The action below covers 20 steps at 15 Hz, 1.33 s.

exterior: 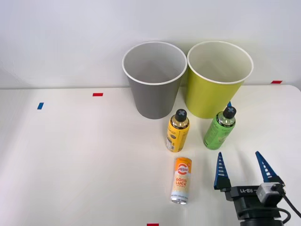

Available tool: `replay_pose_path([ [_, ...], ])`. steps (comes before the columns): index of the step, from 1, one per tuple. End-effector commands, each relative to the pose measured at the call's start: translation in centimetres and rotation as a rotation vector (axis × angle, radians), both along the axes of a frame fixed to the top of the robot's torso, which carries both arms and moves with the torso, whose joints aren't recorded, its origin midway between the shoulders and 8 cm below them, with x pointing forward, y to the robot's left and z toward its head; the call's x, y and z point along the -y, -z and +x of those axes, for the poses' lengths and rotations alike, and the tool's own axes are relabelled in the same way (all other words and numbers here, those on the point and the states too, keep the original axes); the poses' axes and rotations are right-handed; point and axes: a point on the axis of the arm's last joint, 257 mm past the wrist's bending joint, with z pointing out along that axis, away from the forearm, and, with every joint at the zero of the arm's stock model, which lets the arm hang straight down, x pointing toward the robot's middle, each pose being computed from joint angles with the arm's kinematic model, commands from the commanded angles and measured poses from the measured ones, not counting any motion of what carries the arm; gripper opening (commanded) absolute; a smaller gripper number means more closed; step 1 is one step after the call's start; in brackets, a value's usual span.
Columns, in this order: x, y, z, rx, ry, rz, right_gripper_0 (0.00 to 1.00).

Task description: Put cans in the gray bin, plastic bottles in the light green bin

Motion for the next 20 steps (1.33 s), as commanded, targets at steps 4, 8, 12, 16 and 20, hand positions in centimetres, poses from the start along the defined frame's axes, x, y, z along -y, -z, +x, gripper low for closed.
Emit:
replay_pose_path([
  [4,-0.9,-0.1,2.8,-0.029,-0.031,0.04,1.0],
  [8,-1.7,-1.0,5.4,-0.038,-0.052,0.037,1.0],
  [12,-2.9,-1.7,8.0,-0.057,-0.08,0.028,1.0],
  [16,-4.0,-2.7,10.0,-0.064,-0.101,0.022,1.0],
  [20,-3.8,-2.7,11.3,-0.095,-0.094,0.008,1.0],
])
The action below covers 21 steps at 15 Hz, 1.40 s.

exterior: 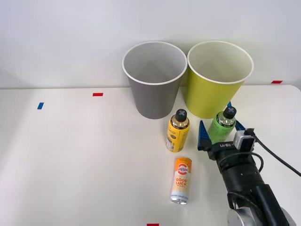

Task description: Put cans in the gray bin, plastic bottles in the light green bin

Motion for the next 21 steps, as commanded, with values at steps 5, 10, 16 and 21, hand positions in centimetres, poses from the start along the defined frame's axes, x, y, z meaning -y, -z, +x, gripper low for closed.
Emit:
replay_pose_path([
  [5,-0.1,0.4,1.1,-0.039,0.009,-0.017,1.0],
  [10,-0.4,0.5,1.2,-0.044,0.019,-0.019,1.0],
  [16,-0.8,0.5,1.2,-0.042,0.022,-0.045,0.24],
  [21,-1.3,0.4,1.2,-0.04,0.019,-0.041,0.22],
])
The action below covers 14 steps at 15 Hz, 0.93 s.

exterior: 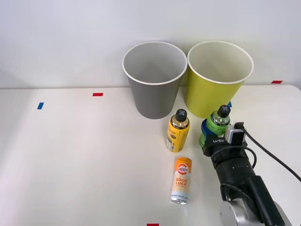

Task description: Put cans in the gray bin, plastic bottles in the light green bin

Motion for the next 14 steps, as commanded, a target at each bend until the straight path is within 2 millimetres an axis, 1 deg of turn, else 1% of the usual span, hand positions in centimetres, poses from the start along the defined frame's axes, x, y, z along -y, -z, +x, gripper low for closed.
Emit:
replay_pose_path([
  [1,-0.3,-0.2,-0.2,0.013,-0.004,0.0,0.22],
  [3,-0.1,-1.4,-1.2,0.062,0.0,0.015,0.22],
  [6,0.3,-5.0,-3.0,0.124,-0.006,0.027,0.22],
  [7,0.1,-6.6,-3.4,0.152,-0.014,0.036,0.22],
  [9,-0.3,-9.8,-3.7,0.211,-0.028,0.062,0.22],
  [12,-1.4,-15.8,-4.4,0.186,-0.075,0.075,0.22],
  [13,-1.2,-17.6,-4.7,0.183,-0.08,0.088,0.22],
  [14,-1.2,-19.0,-4.7,0.201,-0.084,0.114,0.22],
])
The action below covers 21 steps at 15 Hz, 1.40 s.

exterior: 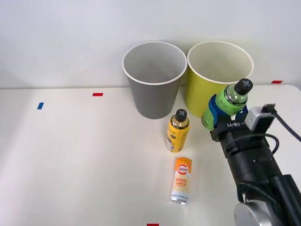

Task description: Put cans in the gray bin, plastic bottles in the light green bin

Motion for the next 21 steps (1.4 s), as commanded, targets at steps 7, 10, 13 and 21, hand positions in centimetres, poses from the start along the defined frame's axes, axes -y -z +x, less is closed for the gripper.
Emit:
replay_pose_path([
  [7,1.0,-12.3,2.4,0.082,-0.086,0.162,0.22],
  [10,2.1,-12.9,5.1,0.054,-0.067,0.14,0.22],
  [13,2.7,-12.6,9.8,0.065,-0.038,0.159,0.22],
  [21,2.7,-12.1,17.6,0.002,-0.001,0.089,0.22],
])
